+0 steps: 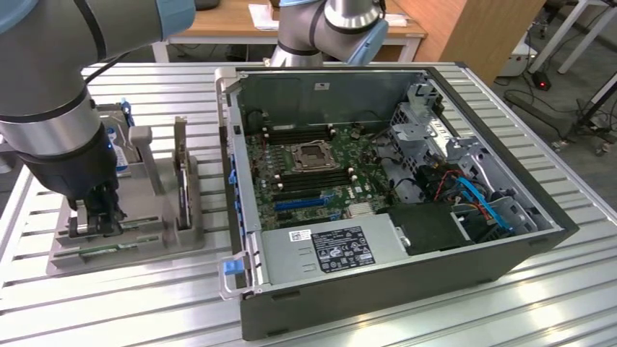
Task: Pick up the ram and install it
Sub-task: 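Pick up the ram and move it above insertion slot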
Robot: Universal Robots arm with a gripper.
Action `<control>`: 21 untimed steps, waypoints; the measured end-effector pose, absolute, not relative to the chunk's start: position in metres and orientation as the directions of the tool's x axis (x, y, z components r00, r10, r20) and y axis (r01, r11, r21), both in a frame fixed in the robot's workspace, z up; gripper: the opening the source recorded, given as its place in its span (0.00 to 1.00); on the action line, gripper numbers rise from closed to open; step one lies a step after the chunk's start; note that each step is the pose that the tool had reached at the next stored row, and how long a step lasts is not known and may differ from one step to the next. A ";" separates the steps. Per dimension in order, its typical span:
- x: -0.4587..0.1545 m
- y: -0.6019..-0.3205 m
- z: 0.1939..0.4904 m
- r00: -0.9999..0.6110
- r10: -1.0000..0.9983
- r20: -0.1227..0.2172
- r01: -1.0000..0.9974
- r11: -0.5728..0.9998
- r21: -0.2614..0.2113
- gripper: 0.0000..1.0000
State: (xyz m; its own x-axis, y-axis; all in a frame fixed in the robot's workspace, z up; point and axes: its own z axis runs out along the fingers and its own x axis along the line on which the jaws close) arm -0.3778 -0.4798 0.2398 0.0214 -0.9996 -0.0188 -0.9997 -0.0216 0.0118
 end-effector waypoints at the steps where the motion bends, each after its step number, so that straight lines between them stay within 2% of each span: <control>1: -0.378 -0.480 0.240 0.021 -1.000 -0.019 -1.000 -0.022 0.012 0.29; 21: -0.378 -0.486 0.234 0.021 -1.000 -0.019 -1.000 -0.022 0.012 0.29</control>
State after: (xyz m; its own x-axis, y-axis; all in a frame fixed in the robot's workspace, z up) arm -0.3778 -0.4863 0.2336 0.0215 -0.9996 -0.0188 -0.9997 -0.0217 0.0119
